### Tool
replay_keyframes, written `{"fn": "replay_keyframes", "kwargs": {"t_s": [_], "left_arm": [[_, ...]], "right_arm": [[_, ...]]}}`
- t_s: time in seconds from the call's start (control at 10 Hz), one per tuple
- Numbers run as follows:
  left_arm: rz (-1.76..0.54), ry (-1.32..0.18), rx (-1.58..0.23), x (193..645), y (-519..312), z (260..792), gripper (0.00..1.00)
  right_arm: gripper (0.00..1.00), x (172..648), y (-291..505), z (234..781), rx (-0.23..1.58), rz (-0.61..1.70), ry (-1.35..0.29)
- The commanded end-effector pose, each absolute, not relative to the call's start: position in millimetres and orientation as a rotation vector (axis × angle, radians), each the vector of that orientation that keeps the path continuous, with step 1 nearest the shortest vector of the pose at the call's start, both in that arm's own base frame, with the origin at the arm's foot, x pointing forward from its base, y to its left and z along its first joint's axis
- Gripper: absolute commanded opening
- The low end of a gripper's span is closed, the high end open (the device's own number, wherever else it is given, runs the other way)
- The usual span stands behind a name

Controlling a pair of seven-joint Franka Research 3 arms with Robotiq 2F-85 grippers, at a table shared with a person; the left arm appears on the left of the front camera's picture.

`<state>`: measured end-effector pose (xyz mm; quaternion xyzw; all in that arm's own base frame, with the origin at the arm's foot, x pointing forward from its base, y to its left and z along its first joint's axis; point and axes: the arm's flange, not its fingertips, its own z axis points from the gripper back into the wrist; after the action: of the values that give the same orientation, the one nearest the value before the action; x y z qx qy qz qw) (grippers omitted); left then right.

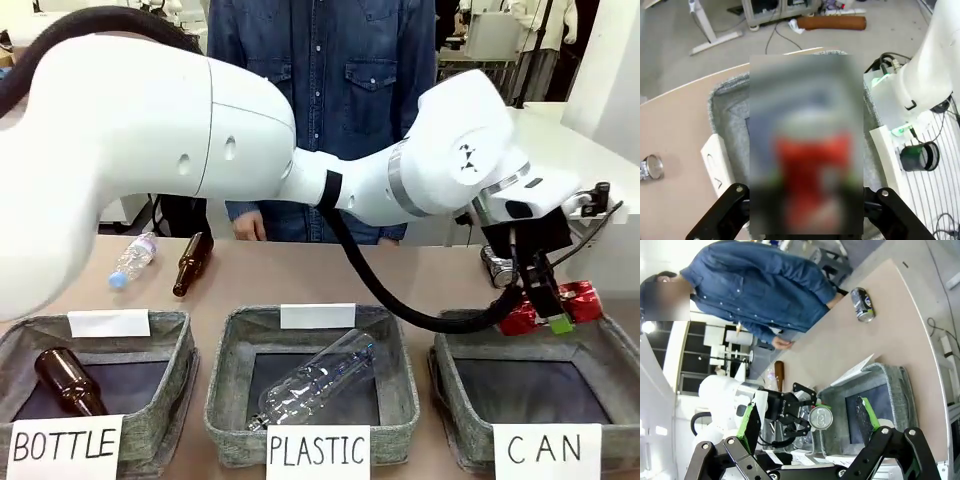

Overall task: Sort the can waste into the basket.
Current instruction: Pick up the can waste from the table and place it in the right Fabric basket.

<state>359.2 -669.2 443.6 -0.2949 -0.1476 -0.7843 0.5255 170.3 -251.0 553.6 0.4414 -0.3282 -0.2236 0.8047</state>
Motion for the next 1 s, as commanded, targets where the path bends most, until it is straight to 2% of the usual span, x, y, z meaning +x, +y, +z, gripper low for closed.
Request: {"fn": "replay_keyframes", "kwargs": {"t_s": [0.0, 0.1, 0.7, 0.8, 0.9], "left_arm": [[-1.879, -0.36, -0.69, 360.9, -667.5, 447.5, 0.44], [-1.877, -0.319, -0.657, 358.4, -665.9, 447.5, 1.0], [-1.857, -0.363, -0.659, 348.3, -653.6, 460.0, 1.0], [-1.825, -0.342, -0.666, 345.6, -645.2, 467.9, 1.0], [-1.79, -0.186, -0.625, 337.4, -624.2, 480.1, 1.0]], "right_arm": [[1.0, 168.0, -252.6, 555.8, 0.955, -0.486, -0.698], [1.0, 168.0, -252.6, 555.8, 0.955, -0.486, -0.698], [1.0, 168.0, -252.6, 555.8, 0.955, -0.486, -0.698], [1.0, 168.0, -252.6, 555.8, 0.955, -0.486, -0.698], [1.0, 168.0, -252.6, 555.8, 0.955, -0.486, -0.698]]}}
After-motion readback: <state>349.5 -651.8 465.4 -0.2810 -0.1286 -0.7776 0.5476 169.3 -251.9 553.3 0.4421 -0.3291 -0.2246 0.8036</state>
